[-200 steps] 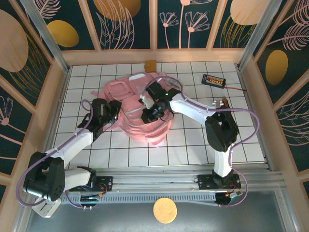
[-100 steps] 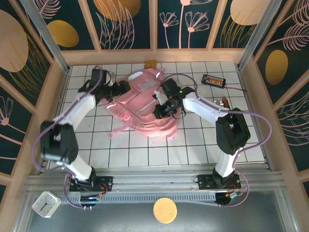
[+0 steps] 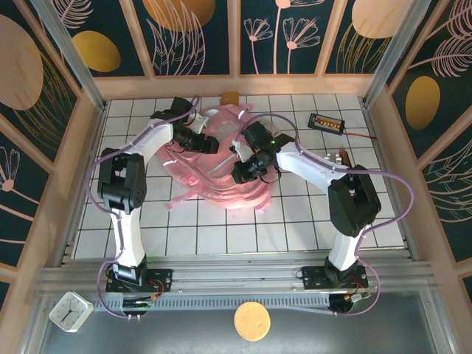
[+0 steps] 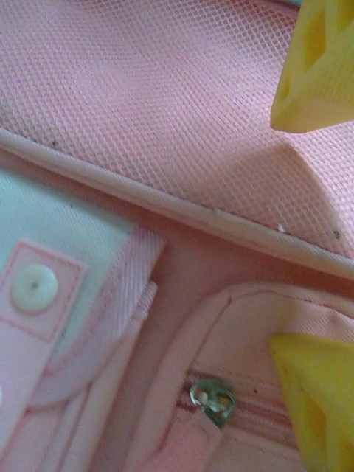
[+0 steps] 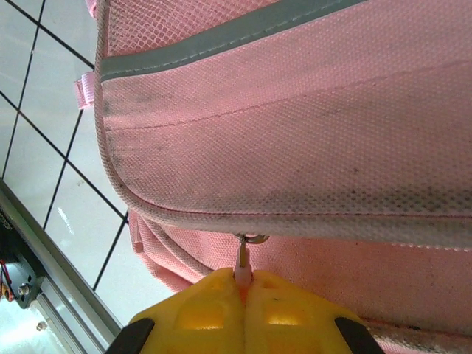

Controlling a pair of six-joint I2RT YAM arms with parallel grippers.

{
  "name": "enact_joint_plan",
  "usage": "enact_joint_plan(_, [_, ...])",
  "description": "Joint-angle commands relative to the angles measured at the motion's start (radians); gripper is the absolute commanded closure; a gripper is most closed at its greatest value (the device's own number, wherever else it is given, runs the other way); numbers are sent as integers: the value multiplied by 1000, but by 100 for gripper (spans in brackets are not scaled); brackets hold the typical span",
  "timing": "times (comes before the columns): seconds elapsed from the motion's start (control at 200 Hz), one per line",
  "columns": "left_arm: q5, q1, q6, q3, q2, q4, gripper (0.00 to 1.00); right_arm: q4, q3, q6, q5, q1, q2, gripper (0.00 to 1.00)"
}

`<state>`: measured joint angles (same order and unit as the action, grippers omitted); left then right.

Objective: Pack the student bag

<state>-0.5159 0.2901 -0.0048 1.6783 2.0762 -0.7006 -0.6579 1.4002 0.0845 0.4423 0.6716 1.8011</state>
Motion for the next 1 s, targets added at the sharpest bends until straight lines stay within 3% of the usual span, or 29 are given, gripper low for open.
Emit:
enact_joint_plan(0.0, [-78, 41, 46, 26, 32, -45, 40, 23, 28, -3, 14, 16, 22, 100])
enact_joint_plan(0.105, [-73, 55, 35, 21, 54, -45, 68, 29, 40, -3, 16, 16, 37, 100])
enact_joint_plan(0.165, [-61, 55, 29, 11, 67, -47, 75, 30, 48, -5, 19, 17, 47, 100])
enact_joint_plan(0.285, [-44, 55, 19, 6, 87, -54, 100, 26, 57, -9, 20, 17, 55, 100])
enact_joint_plan(0.555, [-105, 55, -128, -20, 72, 44, 100, -162, 92, -34, -53, 39, 83, 100])
enact_joint_plan(0.831, [-66, 55, -234, -100, 72, 142, 100, -308, 207, -29, 53, 144, 149, 100])
enact_joint_plan(0.996, [-34, 55, -279, -138, 41, 176, 100, -294, 291, 37, 100, 162, 186, 100])
